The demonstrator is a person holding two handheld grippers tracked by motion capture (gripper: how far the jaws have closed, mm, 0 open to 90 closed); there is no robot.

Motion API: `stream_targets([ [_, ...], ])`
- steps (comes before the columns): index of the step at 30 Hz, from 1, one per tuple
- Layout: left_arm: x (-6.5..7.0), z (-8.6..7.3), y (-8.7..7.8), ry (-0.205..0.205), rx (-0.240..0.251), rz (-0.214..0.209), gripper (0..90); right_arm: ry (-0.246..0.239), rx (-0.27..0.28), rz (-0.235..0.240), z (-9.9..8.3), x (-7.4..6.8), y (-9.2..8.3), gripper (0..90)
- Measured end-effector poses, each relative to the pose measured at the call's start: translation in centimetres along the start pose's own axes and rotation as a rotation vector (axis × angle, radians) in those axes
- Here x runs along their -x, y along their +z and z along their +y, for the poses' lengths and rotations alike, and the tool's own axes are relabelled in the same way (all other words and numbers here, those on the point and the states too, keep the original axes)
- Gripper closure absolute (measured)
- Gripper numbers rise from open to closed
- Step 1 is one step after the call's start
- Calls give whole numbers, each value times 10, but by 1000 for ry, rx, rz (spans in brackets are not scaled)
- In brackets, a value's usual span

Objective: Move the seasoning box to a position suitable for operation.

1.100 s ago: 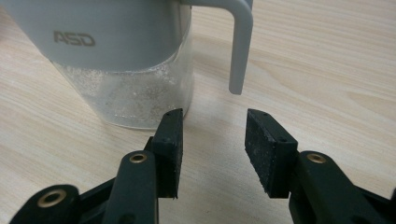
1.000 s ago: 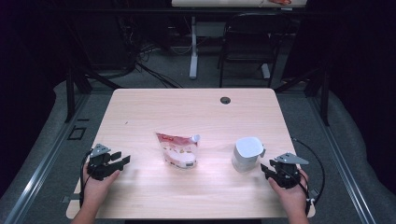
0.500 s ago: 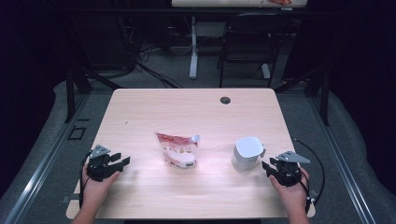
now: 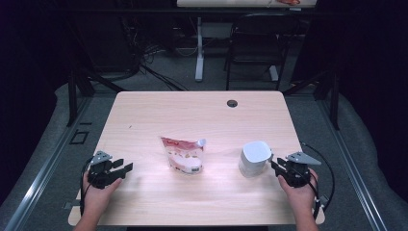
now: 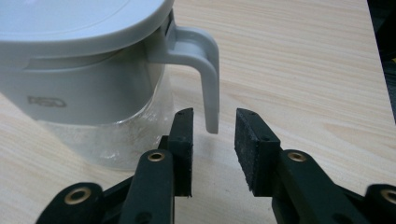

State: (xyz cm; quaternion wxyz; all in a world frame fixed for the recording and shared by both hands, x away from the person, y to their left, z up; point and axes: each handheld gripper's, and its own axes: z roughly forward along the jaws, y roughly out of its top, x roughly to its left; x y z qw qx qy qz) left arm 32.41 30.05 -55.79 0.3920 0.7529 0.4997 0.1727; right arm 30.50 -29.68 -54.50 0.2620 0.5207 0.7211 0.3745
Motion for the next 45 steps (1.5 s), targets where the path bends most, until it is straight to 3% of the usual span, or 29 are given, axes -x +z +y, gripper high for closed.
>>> stream_targets([
  [12, 0, -2, -1, -2, 6, -1, 514, 23, 4, 18, 5, 5, 18, 706],
  [23, -1, -2, -1, -3, 6, 2, 516, -15, 2, 13, 12, 0, 30, 779],
  [45, -2, -3, -3, -7, 15, 5, 516, -25, -5, 1, 13, -1, 29, 790],
])
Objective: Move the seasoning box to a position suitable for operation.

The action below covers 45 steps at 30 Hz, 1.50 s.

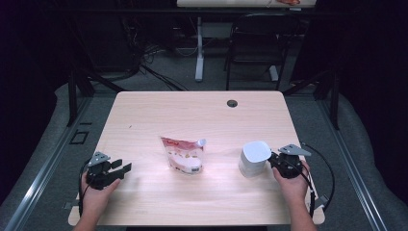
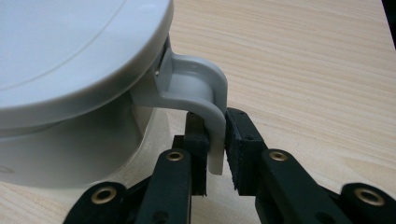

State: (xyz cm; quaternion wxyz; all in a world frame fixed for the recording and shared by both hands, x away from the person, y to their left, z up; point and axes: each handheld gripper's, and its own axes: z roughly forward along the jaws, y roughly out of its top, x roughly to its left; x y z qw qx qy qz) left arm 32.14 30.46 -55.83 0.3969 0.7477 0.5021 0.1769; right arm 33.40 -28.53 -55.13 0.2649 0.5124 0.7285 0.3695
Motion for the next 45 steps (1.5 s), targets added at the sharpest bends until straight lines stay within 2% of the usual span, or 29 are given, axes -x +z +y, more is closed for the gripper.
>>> stream_targets([
  [6, 0, 0, 0, -4, 2, 0, 516, 3, -1, 7, 0, -1, -1, 790],
  [18, 0, 0, 1, 0, 4, 2, 516, 10, -13, -7, 0, -4, -3, 791],
  [20, 0, 0, 1, 0, 4, 2, 516, 26, -11, 10, 0, -5, -3, 795],
  [27, 0, 0, 1, -1, 5, 3, 515, -1, -21, 14, 1, -18, -4, 805],
  [32, 0, 0, 1, 0, 4, 5, 515, 8, -17, 3, 1, -23, -5, 804],
  [35, 0, 1, 2, 1, 5, 6, 514, 19, -20, 19, 0, -26, -4, 803],
  [40, 1, 1, 2, 3, 5, 7, 515, -9, -24, 35, 2, -44, -3, 804],
  [45, 1, 1, 1, 4, 7, 8, 514, -13, -36, 80, 3, -64, -2, 800],
])
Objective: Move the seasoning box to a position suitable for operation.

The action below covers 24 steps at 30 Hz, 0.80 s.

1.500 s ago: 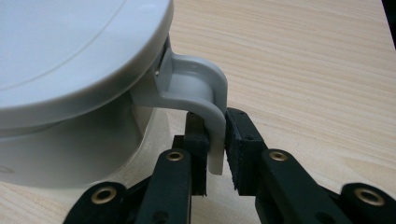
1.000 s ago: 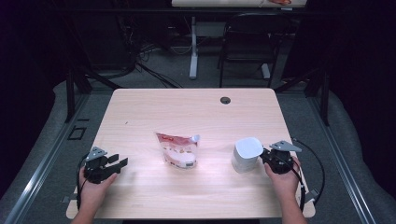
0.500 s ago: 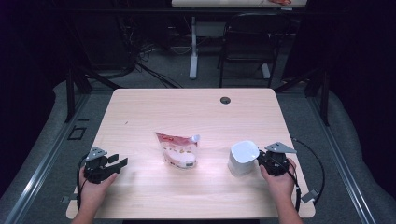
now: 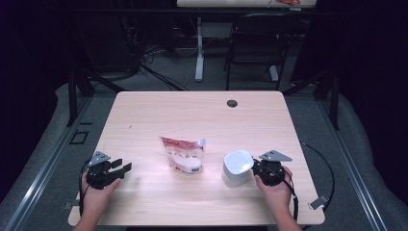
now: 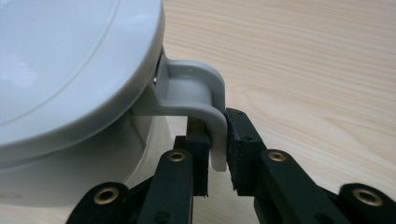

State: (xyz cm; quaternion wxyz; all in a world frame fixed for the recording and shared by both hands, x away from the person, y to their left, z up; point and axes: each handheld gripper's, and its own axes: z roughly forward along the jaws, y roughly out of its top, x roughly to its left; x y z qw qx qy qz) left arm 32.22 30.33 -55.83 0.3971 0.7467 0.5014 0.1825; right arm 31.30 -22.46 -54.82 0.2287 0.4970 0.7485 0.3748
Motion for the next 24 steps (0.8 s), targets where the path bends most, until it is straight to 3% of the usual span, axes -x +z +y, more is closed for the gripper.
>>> stream_targets([
  [9, 0, 0, 0, 1, -1, 1, 514, -41, -16, 22, 0, -30, -1, 766],
  [14, 1, 0, -1, 3, 2, 1, 513, -62, -18, 38, -2, -31, -7, 712],
  [24, 1, 0, -2, 9, 2, 4, 513, -112, -44, 68, -6, -30, -17, 815],
])
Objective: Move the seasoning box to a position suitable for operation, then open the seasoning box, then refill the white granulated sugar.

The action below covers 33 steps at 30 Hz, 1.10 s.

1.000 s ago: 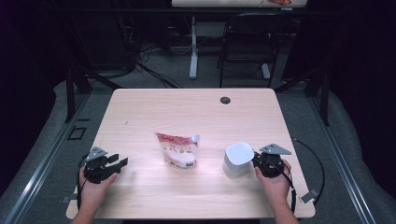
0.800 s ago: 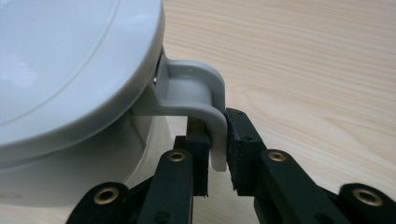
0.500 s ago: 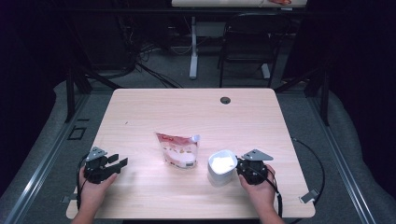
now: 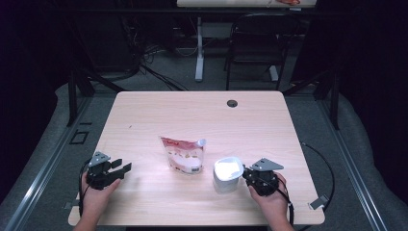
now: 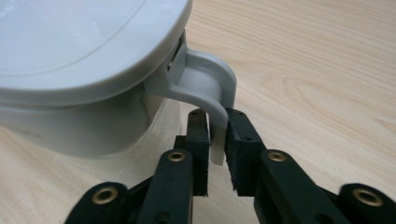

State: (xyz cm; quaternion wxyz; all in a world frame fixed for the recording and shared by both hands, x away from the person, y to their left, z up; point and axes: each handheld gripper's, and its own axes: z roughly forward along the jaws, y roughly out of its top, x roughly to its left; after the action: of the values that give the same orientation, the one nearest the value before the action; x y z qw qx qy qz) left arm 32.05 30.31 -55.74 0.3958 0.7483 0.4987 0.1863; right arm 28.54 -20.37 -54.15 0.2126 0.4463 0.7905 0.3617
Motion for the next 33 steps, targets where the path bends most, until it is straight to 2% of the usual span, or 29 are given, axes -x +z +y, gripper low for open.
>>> stream_targets([
  [10, 0, 1, 1, -6, 3, -4, 513, 4, 4, 54, -6, -2, -13, 797],
  [12, -1, 1, 1, -9, 0, -4, 513, 19, 24, 74, -7, -1, -19, 787],
  [14, -1, 1, 1, -12, 2, -5, 513, 40, 44, 99, -7, 1, -26, 741],
  [15, -1, 1, 1, -12, 2, -5, 513, 40, 44, 99, -7, 1, -26, 741],
  [16, -1, 1, 1, -12, 2, -4, 513, 19, 78, 108, -5, 1, -38, 712],
  [18, -1, 1, 1, -13, 1, -4, 513, 11, 99, 92, -3, 1, -44, 708],
  [19, -1, 1, 1, -13, 2, -3, 513, -3, 122, 65, 0, 3, -51, 703],
  [22, -1, 1, 1, -13, 4, -5, 512, 17, 128, 33, -1, 7, -49, 707],
  [25, 0, 1, 1, -8, -9, -7, 512, 46, 112, 48, -2, 12, -43, 756],
  [26, 0, 1, 2, -11, 2, -5, 512, 59, 119, 43, -1, 13, -42, 768],
  [31, -1, 1, 1, -16, 4, -2, 512, 76, 122, 34, 6, 15, -40, 793],
  [33, -2, 1, 1, -17, -5, -6, 511, 69, 116, 28, 8, 14, -39, 811],
])
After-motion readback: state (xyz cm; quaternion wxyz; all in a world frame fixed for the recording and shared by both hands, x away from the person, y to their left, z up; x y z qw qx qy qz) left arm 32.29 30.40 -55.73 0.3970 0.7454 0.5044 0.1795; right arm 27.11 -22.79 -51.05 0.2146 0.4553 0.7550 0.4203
